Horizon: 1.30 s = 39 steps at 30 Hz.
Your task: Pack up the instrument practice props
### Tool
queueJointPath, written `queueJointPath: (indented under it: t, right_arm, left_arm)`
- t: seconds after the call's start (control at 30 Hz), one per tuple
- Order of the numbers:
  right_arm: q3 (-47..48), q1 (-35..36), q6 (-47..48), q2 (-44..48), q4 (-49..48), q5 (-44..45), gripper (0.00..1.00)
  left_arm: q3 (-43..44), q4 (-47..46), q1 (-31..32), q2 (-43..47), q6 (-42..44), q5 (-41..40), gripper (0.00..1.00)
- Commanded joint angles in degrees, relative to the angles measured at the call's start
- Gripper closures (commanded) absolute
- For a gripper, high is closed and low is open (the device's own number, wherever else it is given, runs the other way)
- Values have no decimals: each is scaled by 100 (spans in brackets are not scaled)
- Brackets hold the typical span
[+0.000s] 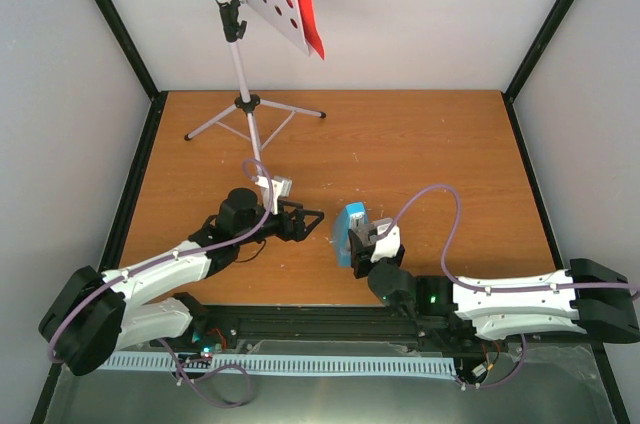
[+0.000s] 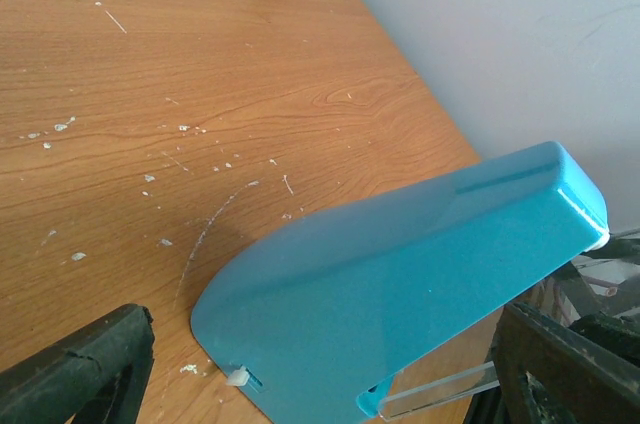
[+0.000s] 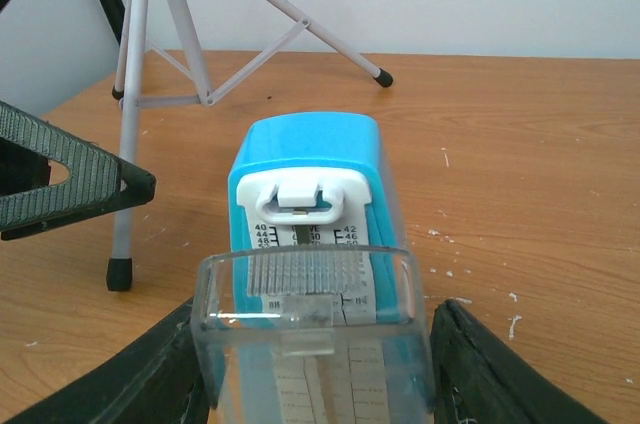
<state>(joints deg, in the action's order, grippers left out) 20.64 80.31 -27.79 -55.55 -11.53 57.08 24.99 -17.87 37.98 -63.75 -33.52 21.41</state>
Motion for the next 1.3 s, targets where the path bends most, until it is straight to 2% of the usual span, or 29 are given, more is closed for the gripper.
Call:
queueJointPath:
  t: [0.0,0.5,0.9,0.97,1.03,1.1,1.17,1.27]
  right_arm:
    - [-114,-85,76,-120,-237,121,52]
    - [-71,-95,-127,-491,156,-127,51]
    - [-60,-98,-255,-769,367,-254,44]
    - [-41,-97,-191,-793,368,-281,40]
    - [-11,-97,-82,-736,390,-314,32]
    - [23,-97,-26,-589,520,-341,13]
    - [63,-95,13,-345,746,-342,2]
    - [187,-95,35,162,1309,-366,0]
  left_arm:
    - [234,36,-20,-34,55,63,7]
    - [190,14,-18,-24,60,21,7]
    - [146,-30,-18,-15,56,56,7]
    - [146,-34,-18,-6,57,62,7]
    - [146,-25,-18,12,56,53,7]
    - [146,-22,-24,36,56,53,7]
    - [151,-3,-22,88,54,34,6]
    - [155,28,-18,148,65,11,4]
